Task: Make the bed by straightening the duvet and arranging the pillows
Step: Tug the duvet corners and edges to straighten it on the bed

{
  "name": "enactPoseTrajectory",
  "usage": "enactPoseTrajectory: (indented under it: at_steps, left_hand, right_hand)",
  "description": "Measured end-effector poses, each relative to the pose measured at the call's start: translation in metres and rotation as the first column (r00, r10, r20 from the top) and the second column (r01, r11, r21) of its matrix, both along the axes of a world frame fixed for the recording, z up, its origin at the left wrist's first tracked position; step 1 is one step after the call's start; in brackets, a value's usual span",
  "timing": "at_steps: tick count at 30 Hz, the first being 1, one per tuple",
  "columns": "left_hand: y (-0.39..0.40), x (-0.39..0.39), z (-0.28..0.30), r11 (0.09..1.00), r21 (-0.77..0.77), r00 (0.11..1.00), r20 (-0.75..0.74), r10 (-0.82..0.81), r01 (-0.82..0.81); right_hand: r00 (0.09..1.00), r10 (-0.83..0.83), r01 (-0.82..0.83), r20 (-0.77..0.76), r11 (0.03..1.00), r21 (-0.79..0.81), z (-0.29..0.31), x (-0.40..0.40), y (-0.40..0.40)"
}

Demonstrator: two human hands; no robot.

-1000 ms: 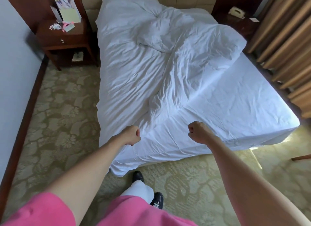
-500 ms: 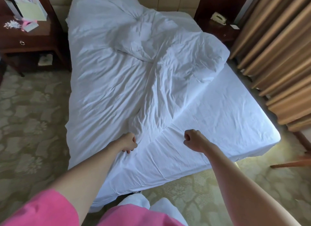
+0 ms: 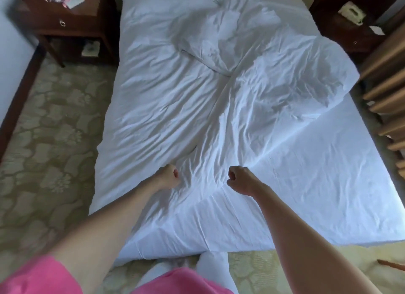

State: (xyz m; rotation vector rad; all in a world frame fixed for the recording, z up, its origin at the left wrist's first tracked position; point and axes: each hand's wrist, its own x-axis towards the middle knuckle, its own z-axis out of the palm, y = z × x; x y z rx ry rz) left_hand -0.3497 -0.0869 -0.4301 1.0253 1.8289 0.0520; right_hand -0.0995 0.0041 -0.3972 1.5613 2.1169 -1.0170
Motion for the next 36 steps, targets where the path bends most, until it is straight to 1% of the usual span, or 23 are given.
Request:
enactPoseTrajectory:
  at_steps: [2, 4, 6, 8, 9, 10, 11, 12, 13, 14, 15, 16, 18, 19, 21, 23, 26, 28, 29, 31, 33, 36]
  left_hand:
    - [0.007, 0.009, -0.014, 0.998, 0.009, 0.998, -0.004, 0.065, -0.065]
    - [0.015, 0.017, -0.035, 0.984, 0.043, 0.985, -0.008, 0.172, -0.172]
    - [0.020, 0.025, -0.057, 0.965, 0.065, 0.965, -0.052, 0.259, -0.255]
    - [0.026, 0.035, -0.076, 0.960, 0.007, 0.952, -0.128, 0.280, -0.281]
    - [0.030, 0.041, -0.083, 0.959, -0.028, 0.949, -0.154, 0.276, -0.283]
    - [0.034, 0.048, -0.092, 0.954, -0.043, 0.946, -0.149, 0.288, -0.298]
    - [0.038, 0.056, -0.101, 0.937, -0.053, 0.935, -0.103, 0.338, -0.345]
    - [0.043, 0.063, -0.108, 0.906, -0.064, 0.908, -0.029, 0.417, -0.418]
    - [0.047, 0.070, -0.114, 0.867, -0.087, 0.868, 0.029, 0.495, -0.491]
    - [0.050, 0.077, -0.117, 0.841, -0.116, 0.843, 0.050, 0.536, -0.528]
    - [0.053, 0.083, -0.116, 0.846, -0.141, 0.851, 0.042, 0.524, -0.514]
    - [0.055, 0.089, -0.112, 0.872, -0.158, 0.881, 0.015, 0.472, -0.464]
    - [0.060, 0.095, -0.100, 0.923, -0.164, 0.937, -0.021, 0.348, -0.347]
    - [0.062, 0.097, -0.092, 0.941, -0.161, 0.954, -0.004, 0.300, -0.297]
    - [0.059, 0.103, -0.075, 0.965, -0.168, 0.979, 0.008, 0.204, -0.199]
    - [0.053, 0.110, -0.056, 0.975, -0.195, 0.994, 0.005, 0.113, -0.110]
    - [0.044, 0.122, -0.032, 0.984, -0.176, 1.000, 0.023, -0.017, 0.021]
    - [0.037, 0.129, -0.021, 0.990, -0.133, 0.999, 0.013, -0.045, 0.046]
    - [0.033, 0.133, -0.017, 0.993, -0.111, 0.999, -0.002, -0.043, 0.043]
    - [0.025, 0.141, -0.006, 0.999, -0.032, 0.999, -0.039, -0.032, 0.031]
    - [0.015, 0.150, 0.004, 0.999, 0.048, 1.000, -0.027, 0.006, -0.005]
    - [-0.006, 0.170, 0.011, 0.992, 0.122, 0.999, -0.027, 0.017, -0.013]
  right_hand:
    - [1.000, 0.027, -0.027, -0.008, 0.999, -0.026, -0.020, -0.010, 0.017]
    - [0.997, 0.071, -0.074, -0.037, 0.994, -0.077, -0.043, -0.018, 0.032]
    - [0.989, 0.132, -0.139, -0.068, 0.983, -0.123, -0.066, -0.022, 0.044]
    - [0.980, 0.178, -0.188, -0.084, 0.972, -0.139, -0.084, -0.022, 0.053]
    - [0.980, 0.172, -0.188, -0.104, 0.968, -0.165, -0.092, -0.021, 0.055]
    - [0.981, 0.132, -0.159, -0.141, 0.966, -0.203, -0.101, -0.019, 0.056]
    - [0.983, 0.039, -0.086, -0.177, 0.961, -0.264, -0.107, -0.017, 0.057]
    - [0.972, -0.095, 0.017, -0.216, 0.941, -0.337, -0.113, -0.015, 0.057]
    - [0.943, -0.236, 0.120, -0.236, 0.901, -0.418, -0.117, -0.013, 0.058]
    - [0.900, -0.359, 0.204, -0.245, 0.847, -0.491, -0.121, -0.012, 0.060]
    - [0.856, -0.457, 0.264, -0.241, 0.788, -0.556, -0.125, -0.010, 0.061]
    - [0.815, -0.532, 0.302, -0.229, 0.727, -0.616, -0.127, -0.009, 0.062]
    - [0.769, -0.611, 0.326, -0.187, 0.627, -0.707, -0.125, -0.010, 0.064]
    - [0.762, -0.626, 0.336, -0.167, 0.603, -0.724, -0.124, -0.012, 0.063]
    - [0.754, -0.644, 0.386, -0.129, 0.593, -0.707, -0.119, -0.017, 0.063]
    - [0.748, -0.658, 0.466, -0.084, 0.612, -0.639, -0.107, -0.022, 0.063]
    - [0.790, -0.611, 0.535, -0.046, 0.724, -0.435, -0.091, -0.017, 0.063]
    - [0.825, -0.563, 0.524, -0.043, 0.793, -0.311, -0.080, -0.011, 0.059]
    - [0.831, -0.553, 0.520, -0.056, 0.809, -0.274, -0.073, -0.007, 0.057]
    - [0.807, -0.582, 0.545, -0.099, 0.799, -0.255, -0.057, 0.001, 0.050]
    - [0.737, -0.660, 0.612, -0.143, 0.743, -0.271, -0.035, 0.012, 0.040]
    - [0.632, -0.752, 0.700, -0.189, 0.658, -0.277, -0.015, 0.037, 0.019]
